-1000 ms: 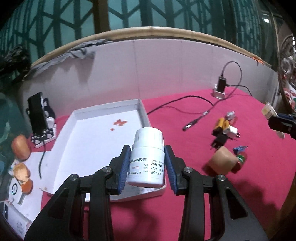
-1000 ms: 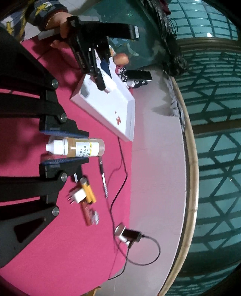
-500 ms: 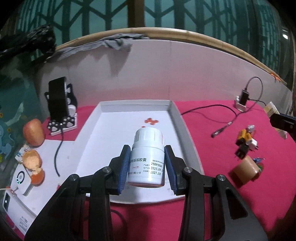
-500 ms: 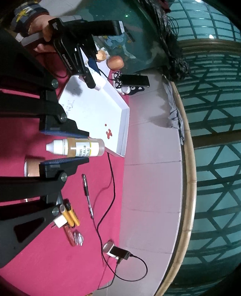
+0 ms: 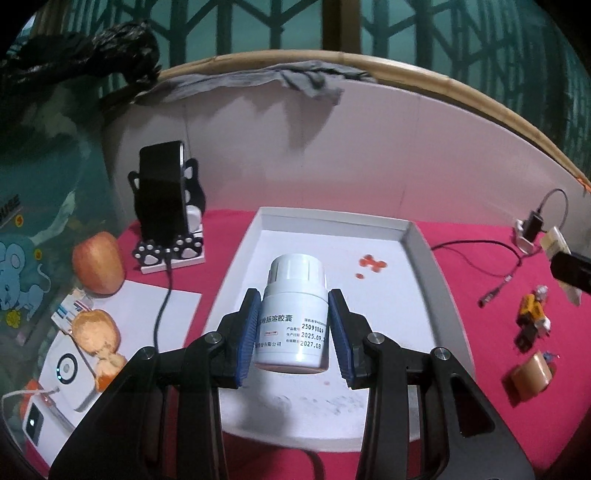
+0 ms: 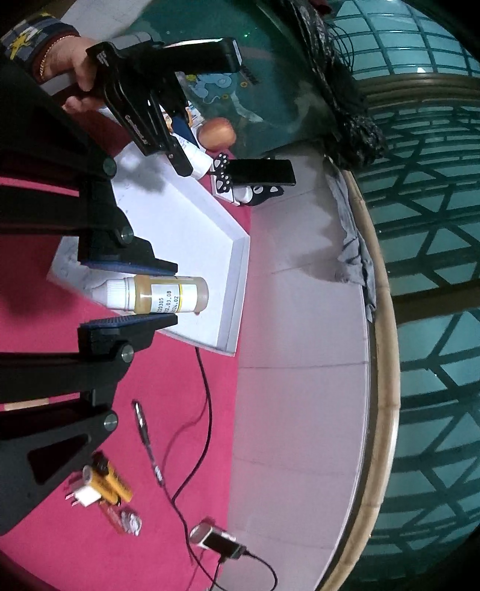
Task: Organize rigid objects
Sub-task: 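Carry both bottles into the white tray and open both tools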
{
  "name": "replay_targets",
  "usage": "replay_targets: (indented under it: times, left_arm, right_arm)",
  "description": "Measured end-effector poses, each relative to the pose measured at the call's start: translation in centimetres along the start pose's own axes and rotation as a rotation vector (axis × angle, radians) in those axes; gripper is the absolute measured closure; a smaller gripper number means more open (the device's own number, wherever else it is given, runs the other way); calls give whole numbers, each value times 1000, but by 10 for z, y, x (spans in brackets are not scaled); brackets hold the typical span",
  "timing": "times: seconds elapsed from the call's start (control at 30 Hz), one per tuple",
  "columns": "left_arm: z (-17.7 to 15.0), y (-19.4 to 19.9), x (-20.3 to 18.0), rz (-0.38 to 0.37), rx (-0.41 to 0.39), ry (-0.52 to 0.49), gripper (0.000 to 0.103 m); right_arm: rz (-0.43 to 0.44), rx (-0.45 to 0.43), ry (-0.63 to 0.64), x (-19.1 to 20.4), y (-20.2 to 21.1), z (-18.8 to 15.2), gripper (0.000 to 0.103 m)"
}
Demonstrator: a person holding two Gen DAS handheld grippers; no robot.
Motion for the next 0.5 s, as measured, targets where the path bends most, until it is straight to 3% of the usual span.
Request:
replay_targets:
  times: [0.23, 0.5]
  left_arm:
    - [9, -24, 17, 3, 48, 45, 66]
    - [14, -72, 21, -32, 156, 80, 66]
  right_arm:
    - [2, 68, 18, 27, -34, 6, 84]
    - [-17, 166, 27, 51, -84, 0, 84]
Point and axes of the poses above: each gripper's, at about its wrist camera, not at the fingertips, and y roughly against the way its jaws point, x to its left, z to its top, the point moved 3 cm from there along -y, roughly the way its jaws point, and after that the axes turned 14 degrees about -z, right-handed, at the moved point
